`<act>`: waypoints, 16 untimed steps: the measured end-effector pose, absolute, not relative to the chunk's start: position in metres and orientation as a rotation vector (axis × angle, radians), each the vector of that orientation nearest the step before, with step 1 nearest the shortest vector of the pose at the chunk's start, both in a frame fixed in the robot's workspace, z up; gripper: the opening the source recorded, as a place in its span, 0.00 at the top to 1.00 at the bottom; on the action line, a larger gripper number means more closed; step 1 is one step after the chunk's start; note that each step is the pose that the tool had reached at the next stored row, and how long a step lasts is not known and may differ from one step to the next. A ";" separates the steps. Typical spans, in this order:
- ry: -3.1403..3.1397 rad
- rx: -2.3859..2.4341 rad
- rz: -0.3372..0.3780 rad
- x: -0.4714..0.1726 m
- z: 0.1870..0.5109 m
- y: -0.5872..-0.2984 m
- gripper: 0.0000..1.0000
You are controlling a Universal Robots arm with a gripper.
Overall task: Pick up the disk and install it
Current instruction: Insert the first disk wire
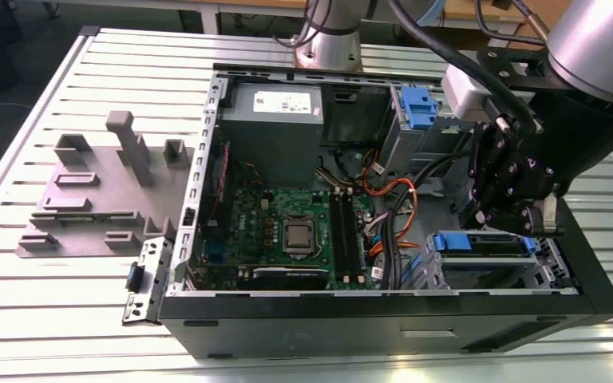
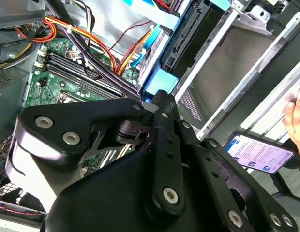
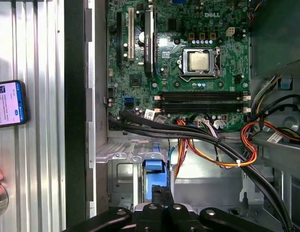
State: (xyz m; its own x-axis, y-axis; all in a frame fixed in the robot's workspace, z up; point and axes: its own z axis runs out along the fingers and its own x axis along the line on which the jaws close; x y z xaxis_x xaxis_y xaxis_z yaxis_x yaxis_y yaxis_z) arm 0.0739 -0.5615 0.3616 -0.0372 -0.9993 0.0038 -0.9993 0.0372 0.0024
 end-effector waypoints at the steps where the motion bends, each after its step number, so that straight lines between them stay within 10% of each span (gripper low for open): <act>1: -2.259 2.177 0.001 0.074 0.362 -0.562 0.89; 16: -2.259 2.177 0.001 0.091 0.360 -0.562 0.89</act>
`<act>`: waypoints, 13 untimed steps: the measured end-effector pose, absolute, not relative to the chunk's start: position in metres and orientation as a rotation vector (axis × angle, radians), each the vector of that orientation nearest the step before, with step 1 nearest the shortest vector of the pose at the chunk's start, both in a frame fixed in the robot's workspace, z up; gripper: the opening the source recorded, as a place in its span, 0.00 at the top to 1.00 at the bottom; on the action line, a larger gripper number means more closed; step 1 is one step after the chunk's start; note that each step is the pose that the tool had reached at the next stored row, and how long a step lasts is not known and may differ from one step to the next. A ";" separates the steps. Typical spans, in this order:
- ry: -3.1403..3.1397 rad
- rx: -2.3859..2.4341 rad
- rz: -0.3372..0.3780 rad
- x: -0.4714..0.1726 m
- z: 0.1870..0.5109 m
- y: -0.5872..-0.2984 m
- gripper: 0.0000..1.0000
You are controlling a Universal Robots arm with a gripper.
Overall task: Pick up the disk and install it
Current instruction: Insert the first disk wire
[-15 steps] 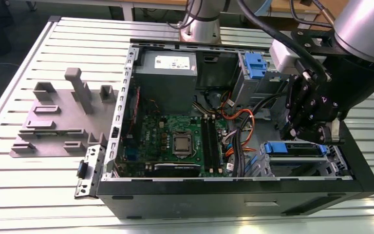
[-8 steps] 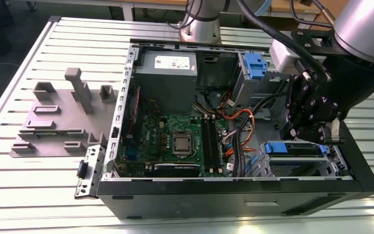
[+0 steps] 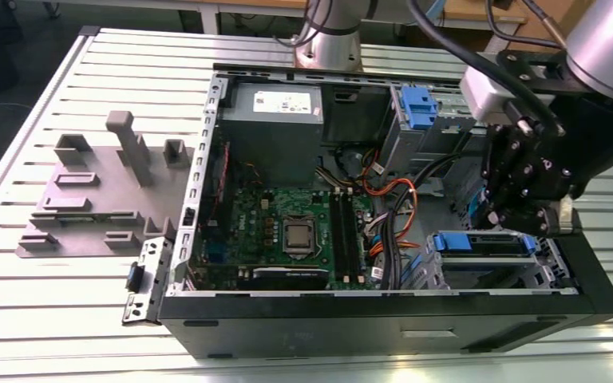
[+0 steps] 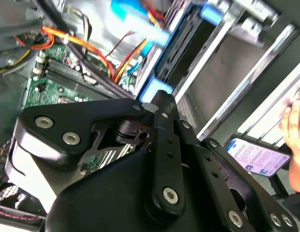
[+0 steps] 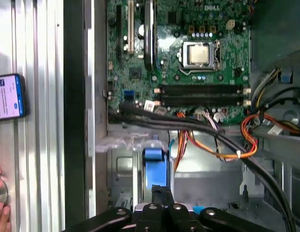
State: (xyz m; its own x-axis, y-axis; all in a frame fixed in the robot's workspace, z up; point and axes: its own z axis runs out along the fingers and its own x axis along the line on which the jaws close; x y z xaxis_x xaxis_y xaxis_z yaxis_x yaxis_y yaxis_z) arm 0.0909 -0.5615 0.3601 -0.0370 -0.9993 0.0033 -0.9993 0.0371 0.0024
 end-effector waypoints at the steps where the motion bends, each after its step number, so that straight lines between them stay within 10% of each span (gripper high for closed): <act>1: -2.259 2.177 0.001 0.094 0.360 -0.562 0.89; 13: -2.259 2.177 0.001 0.101 0.370 -0.560 0.89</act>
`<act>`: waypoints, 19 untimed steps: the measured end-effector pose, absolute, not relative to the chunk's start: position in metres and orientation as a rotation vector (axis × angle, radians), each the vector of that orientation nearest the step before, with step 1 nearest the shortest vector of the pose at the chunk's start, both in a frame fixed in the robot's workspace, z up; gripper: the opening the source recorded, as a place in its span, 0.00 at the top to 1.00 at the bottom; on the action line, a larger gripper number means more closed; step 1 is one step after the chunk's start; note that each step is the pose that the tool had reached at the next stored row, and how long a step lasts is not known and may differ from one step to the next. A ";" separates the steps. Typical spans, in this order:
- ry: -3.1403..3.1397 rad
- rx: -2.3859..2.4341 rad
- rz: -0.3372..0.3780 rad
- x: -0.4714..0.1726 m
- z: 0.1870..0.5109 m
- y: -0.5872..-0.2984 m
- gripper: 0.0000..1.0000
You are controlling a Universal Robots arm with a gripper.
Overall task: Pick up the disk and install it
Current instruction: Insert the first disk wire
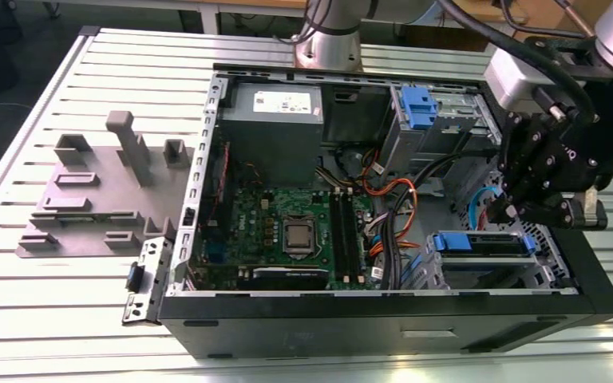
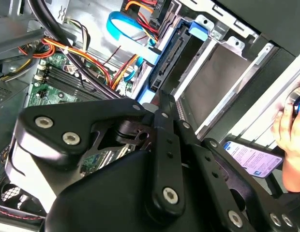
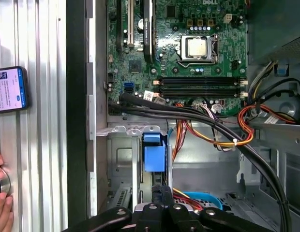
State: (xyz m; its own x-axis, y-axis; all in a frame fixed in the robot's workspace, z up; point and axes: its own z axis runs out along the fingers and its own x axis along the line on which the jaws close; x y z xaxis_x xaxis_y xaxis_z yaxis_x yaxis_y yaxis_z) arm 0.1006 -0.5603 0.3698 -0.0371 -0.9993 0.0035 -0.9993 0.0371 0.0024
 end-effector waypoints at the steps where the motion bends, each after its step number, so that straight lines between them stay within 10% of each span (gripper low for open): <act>1: -2.259 2.177 0.001 0.101 0.371 -0.560 0.89; 19: -2.257 2.175 -0.003 0.120 0.373 -0.556 0.89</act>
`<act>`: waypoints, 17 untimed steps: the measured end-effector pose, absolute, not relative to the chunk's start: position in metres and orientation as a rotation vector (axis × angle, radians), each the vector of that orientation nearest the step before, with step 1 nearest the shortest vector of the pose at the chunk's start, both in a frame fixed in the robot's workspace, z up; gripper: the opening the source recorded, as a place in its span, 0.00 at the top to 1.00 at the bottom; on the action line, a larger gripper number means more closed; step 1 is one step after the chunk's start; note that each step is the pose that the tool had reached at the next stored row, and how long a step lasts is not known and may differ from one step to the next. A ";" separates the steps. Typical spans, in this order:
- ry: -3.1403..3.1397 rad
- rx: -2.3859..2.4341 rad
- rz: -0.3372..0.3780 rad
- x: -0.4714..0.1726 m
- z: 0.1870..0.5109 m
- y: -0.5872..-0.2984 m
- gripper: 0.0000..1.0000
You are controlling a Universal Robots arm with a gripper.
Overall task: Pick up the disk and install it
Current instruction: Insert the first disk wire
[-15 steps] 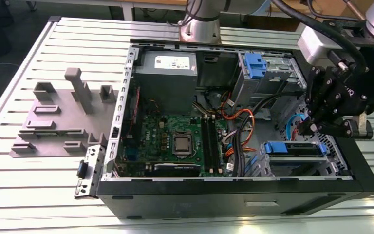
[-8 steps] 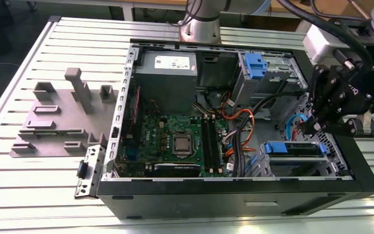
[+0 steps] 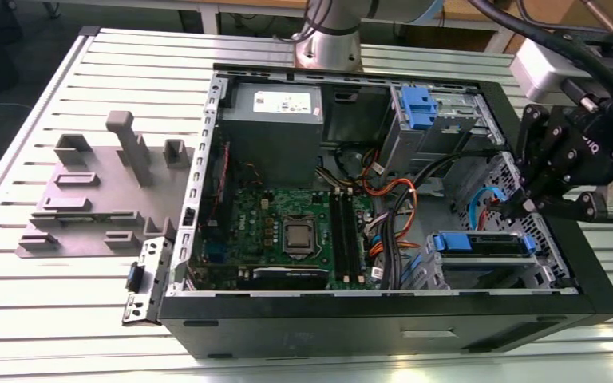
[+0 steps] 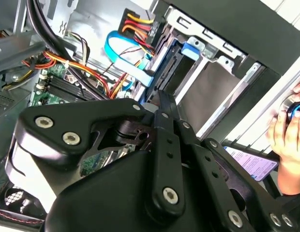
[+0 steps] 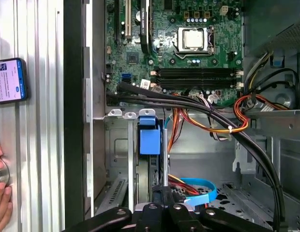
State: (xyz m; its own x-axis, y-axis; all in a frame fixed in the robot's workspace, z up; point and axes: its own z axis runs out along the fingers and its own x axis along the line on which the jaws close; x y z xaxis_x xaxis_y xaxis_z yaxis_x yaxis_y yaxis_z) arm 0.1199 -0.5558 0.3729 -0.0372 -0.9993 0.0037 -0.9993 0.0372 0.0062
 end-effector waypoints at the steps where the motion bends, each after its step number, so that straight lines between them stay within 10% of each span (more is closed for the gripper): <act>1: -2.257 2.175 -0.003 0.121 0.373 -0.556 0.89; 17: -2.255 2.173 -0.007 0.144 0.373 -0.549 0.89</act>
